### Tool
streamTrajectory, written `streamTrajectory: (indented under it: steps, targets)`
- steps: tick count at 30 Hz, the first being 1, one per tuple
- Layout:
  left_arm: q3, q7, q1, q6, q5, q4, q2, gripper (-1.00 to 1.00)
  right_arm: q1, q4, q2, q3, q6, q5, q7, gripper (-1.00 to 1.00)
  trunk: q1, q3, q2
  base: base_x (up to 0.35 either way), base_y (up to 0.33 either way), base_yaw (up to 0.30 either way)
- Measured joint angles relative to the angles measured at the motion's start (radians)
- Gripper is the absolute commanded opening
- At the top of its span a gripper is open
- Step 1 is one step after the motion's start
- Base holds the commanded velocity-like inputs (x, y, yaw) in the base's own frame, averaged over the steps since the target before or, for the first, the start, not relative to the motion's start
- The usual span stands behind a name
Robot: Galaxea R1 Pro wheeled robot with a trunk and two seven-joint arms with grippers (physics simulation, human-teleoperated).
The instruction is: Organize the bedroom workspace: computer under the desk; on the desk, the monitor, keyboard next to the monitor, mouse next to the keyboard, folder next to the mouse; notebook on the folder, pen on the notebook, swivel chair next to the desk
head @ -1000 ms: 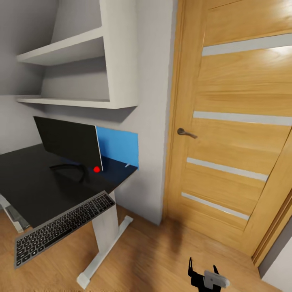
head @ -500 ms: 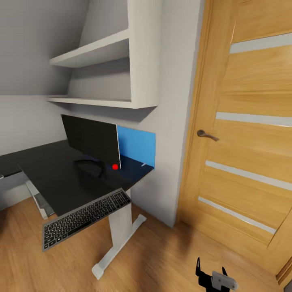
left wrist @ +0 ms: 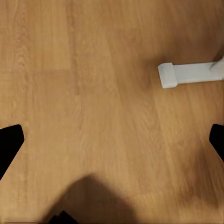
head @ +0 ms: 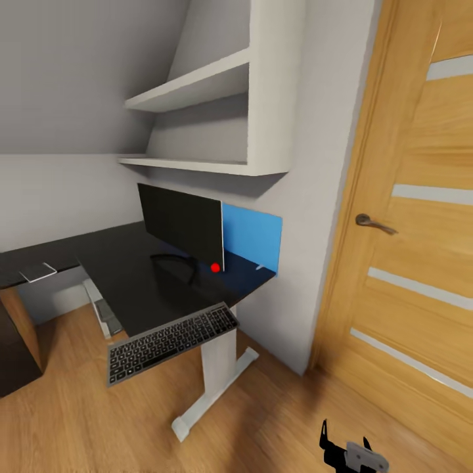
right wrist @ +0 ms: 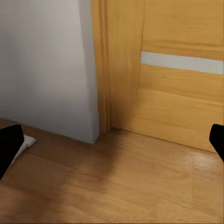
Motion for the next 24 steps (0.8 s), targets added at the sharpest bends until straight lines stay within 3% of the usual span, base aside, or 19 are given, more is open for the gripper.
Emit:
streamTrajectory:
  steps: [5,7,11,24]
  targets:
    - [-0.002,-0.001,0.000,0.000,-0.001,0.001,-0.001,1.00,-0.001,-0.061,-0.047,-0.002,0.169,-0.003,0.001,1.00,0.000,0.000,0.000,0.000,0.000,0.263]
    - [-0.008,0.000,0.000,0.000,-0.012,0.001,-0.002,1.00,0.000,-0.073,-0.053,-0.001,0.185,-0.001,0.002,1.00,0.000,0.000,0.000,0.000,-0.096,0.104]
    - [-0.032,0.001,0.000,-0.008,-0.078,0.005,-0.004,1.00,-0.001,-0.083,-0.058,0.007,0.201,0.003,0.007,1.00,0.000,0.000,0.000,0.000,-0.270,0.021]
    - [-0.035,0.001,0.000,-0.030,-0.090,0.018,-0.005,1.00,-0.001,-0.083,-0.058,0.012,0.206,0.004,0.011,1.00,0.000,0.000,0.000,0.000,-0.316,0.001]
